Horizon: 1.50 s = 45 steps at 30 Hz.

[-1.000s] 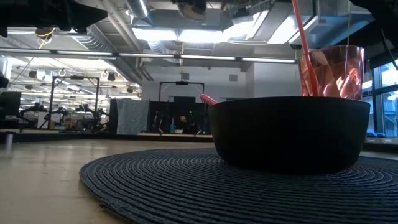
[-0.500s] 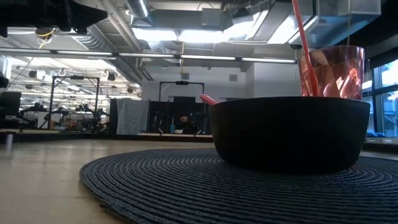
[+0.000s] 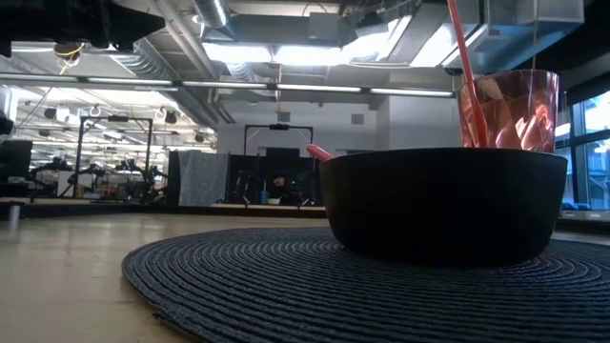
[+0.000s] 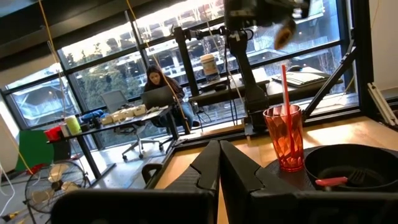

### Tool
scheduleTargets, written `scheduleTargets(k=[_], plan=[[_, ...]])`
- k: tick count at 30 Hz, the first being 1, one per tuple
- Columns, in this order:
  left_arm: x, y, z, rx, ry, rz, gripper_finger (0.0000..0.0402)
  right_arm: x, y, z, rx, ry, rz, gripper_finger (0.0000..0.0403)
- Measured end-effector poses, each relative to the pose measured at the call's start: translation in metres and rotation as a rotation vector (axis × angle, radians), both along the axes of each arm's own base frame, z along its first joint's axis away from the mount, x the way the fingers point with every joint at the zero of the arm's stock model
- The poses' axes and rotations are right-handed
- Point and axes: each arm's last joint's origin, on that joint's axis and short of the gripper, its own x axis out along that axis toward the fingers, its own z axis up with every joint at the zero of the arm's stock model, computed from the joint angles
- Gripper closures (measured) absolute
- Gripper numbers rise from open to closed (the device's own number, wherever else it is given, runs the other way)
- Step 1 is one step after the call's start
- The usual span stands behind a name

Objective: Pick & Place Utensil
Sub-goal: Put the orange spoon into the black bowl on the black placemat

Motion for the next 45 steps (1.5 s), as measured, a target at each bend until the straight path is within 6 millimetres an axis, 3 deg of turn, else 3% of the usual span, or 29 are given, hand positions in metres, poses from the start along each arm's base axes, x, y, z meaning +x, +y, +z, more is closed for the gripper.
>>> scheduleTargets(k=[5, 11, 19, 34, 45], plan=[[0.000, 0.000, -0.002, -0.005, 0.016, 0.000, 0.0398, 0.022, 0.020, -0.037, -0.090, 0.011, 0.083, 0.0399], [0.000, 0.000, -0.002, -0.006, 0.024, 0.000, 0.0398, 0.052, 0.042, -0.059, -0.137, 0.000, 0.124, 0.0397], [0.000, 0.000, -0.003, -0.010, 0.034, 0.000, 0.0398, 0.081, 0.064, -0.096, -0.194, 0.132, 0.201, 0.0395], [0.001, 0.000, -0.006, -0.048, 0.054, -0.004, 0.0398, 0.098, 0.092, -0.140, -0.147, 0.268, 0.454, 0.0394], [0.001, 0.000, -0.010, -0.079, 0.092, -0.004, 0.0398, 0.115, 0.106, -0.185, -0.133, 0.401, 0.429, 0.0394]])
